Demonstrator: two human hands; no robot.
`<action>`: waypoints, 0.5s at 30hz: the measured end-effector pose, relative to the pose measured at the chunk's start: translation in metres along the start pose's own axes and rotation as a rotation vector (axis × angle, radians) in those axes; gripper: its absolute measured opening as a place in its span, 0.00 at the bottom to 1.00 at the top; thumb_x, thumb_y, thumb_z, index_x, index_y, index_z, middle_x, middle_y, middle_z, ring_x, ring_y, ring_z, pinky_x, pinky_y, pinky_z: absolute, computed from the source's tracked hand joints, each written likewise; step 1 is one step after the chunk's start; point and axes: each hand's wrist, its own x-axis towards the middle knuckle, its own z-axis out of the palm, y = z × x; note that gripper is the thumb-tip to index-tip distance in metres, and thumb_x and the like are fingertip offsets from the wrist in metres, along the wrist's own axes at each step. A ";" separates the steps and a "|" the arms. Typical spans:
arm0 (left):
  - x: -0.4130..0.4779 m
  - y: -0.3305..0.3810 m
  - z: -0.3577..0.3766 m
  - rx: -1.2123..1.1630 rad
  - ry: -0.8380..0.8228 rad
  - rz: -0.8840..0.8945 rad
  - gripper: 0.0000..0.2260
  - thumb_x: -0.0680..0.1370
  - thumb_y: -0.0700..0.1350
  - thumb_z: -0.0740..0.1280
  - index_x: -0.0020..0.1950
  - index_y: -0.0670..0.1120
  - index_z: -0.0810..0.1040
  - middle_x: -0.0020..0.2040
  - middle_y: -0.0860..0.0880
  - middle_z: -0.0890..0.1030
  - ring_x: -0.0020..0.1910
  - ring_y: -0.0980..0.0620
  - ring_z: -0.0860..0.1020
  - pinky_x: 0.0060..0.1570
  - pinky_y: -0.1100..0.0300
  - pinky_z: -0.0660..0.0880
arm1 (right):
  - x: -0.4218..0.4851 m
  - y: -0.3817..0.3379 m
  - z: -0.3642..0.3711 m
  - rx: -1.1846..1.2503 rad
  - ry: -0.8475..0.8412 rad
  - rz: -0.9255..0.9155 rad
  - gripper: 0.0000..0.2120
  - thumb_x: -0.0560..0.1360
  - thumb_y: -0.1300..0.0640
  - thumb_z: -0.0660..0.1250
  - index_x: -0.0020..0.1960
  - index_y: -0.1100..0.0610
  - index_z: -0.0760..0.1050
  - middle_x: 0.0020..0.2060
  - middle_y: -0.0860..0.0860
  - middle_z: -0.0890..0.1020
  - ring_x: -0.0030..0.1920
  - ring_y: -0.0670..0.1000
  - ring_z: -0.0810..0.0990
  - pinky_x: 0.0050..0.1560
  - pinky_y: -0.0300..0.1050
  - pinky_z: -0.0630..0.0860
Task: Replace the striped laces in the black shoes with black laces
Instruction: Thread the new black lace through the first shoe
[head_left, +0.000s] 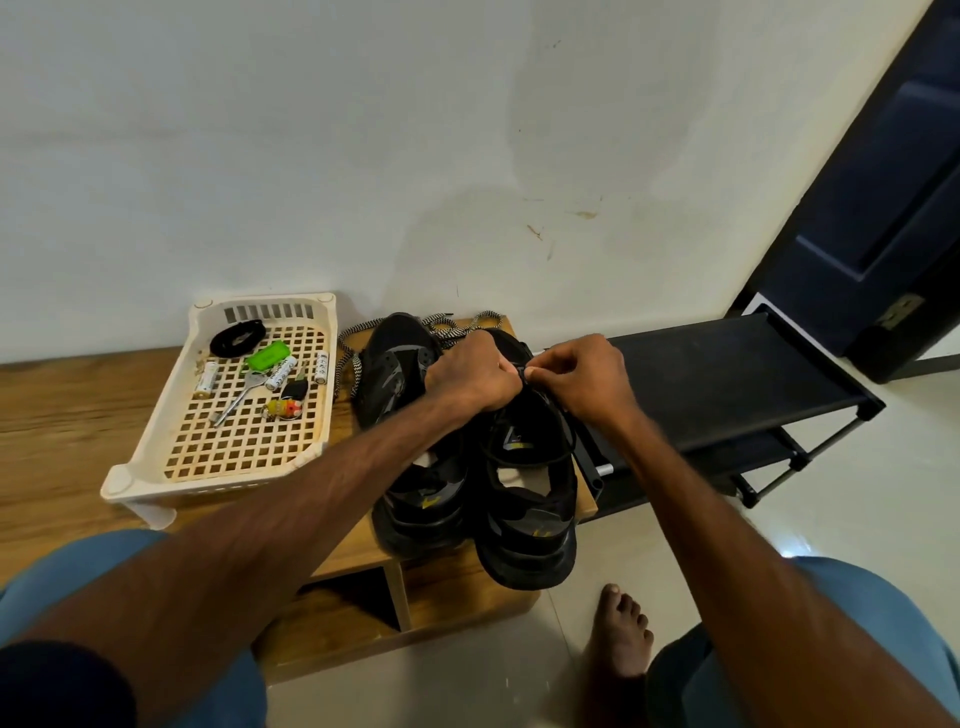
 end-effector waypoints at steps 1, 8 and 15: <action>0.001 -0.001 0.000 -0.013 -0.010 0.002 0.07 0.78 0.47 0.69 0.50 0.49 0.87 0.45 0.50 0.85 0.46 0.49 0.83 0.42 0.55 0.78 | 0.000 -0.001 0.000 -0.003 0.006 -0.013 0.04 0.75 0.55 0.77 0.49 0.53 0.88 0.41 0.47 0.87 0.42 0.42 0.85 0.48 0.42 0.84; 0.007 -0.007 -0.007 -0.180 -0.111 -0.027 0.09 0.78 0.44 0.69 0.51 0.40 0.86 0.50 0.43 0.86 0.52 0.44 0.84 0.59 0.44 0.79 | 0.005 -0.020 -0.022 0.109 0.070 -0.079 0.07 0.82 0.58 0.67 0.46 0.53 0.82 0.43 0.46 0.86 0.45 0.46 0.85 0.52 0.51 0.84; 0.007 -0.010 -0.013 -0.193 -0.193 0.040 0.10 0.75 0.46 0.66 0.36 0.44 0.79 0.35 0.50 0.79 0.36 0.47 0.76 0.45 0.51 0.75 | 0.002 -0.027 -0.065 1.257 0.066 0.148 0.05 0.84 0.60 0.61 0.51 0.60 0.73 0.33 0.51 0.80 0.34 0.51 0.80 0.45 0.51 0.84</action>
